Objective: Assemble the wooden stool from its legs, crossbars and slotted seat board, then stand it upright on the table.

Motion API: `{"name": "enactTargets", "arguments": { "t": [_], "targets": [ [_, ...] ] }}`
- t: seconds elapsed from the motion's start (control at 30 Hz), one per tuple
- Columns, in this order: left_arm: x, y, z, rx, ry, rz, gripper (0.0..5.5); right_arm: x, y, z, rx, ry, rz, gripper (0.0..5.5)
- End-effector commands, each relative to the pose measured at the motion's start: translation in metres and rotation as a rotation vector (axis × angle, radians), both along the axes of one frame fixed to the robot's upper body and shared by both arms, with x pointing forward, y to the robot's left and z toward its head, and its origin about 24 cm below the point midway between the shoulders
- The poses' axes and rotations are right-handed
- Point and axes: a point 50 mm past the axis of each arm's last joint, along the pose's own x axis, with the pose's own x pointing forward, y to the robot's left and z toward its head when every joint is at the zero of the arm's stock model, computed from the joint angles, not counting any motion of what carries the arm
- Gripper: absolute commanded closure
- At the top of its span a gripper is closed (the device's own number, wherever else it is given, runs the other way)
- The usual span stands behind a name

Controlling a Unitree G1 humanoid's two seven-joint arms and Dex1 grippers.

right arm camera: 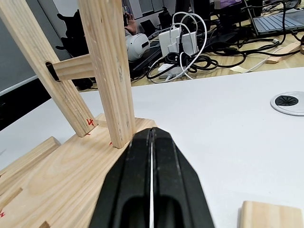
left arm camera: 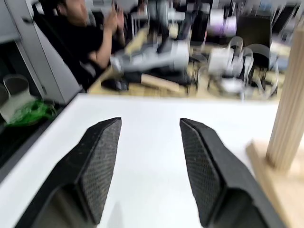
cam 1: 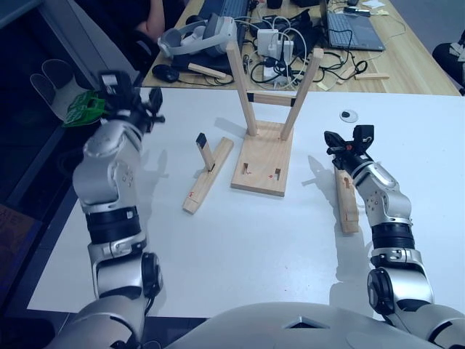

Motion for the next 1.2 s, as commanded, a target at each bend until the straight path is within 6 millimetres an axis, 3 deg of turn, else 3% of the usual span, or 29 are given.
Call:
{"name": "enactTargets", "arguments": {
  "t": [0.03, 0.23, 0.37, 0.47, 0.6, 0.73, 0.9, 1.07, 1.2],
  "targets": [
    [-0.016, -0.027, -0.017, 0.003, 0.095, -0.129, 3.23, -0.003, -0.003, -0.001, -0.004, 0.011, -0.008, 5.5],
    [-0.031, -0.078, -0.022, -0.022, 0.133, -0.349, 3.23, -0.002, 0.001, -0.001, 0.0, 0.011, 0.001, 5.5],
    [-0.035, -0.102, -0.033, -0.026, 0.19, -0.422, 3.23, 0.0, 0.006, 0.002, 0.016, 0.0, 0.006, 5.5],
    [-0.037, -0.11, -0.038, -0.009, 0.221, -0.432, 3.23, 0.002, 0.01, 0.004, 0.026, -0.011, 0.007, 5.5],
    [-0.027, -0.101, -0.025, 0.033, 0.169, -0.373, 3.23, 0.003, 0.011, 0.004, 0.037, -0.014, -0.002, 5.5],
    [-0.025, -0.078, -0.013, 0.13, 0.167, -0.365, 3.04, 0.002, 0.009, 0.004, 0.04, -0.014, -0.011, 5.5],
    [-0.047, -0.052, -0.03, 0.167, 0.332, -0.408, 2.2, 0.0, 0.006, 0.003, 0.044, -0.012, -0.02, 5.5],
    [-0.053, -0.044, -0.043, 0.134, 0.445, -0.453, 1.23, 0.0, 0.006, 0.004, 0.047, -0.012, -0.024, 5.5],
    [-0.054, -0.044, -0.05, 0.131, 0.507, -0.498, 1.23, 0.001, 0.007, 0.005, 0.05, -0.015, -0.026, 5.5]
  ]
}}
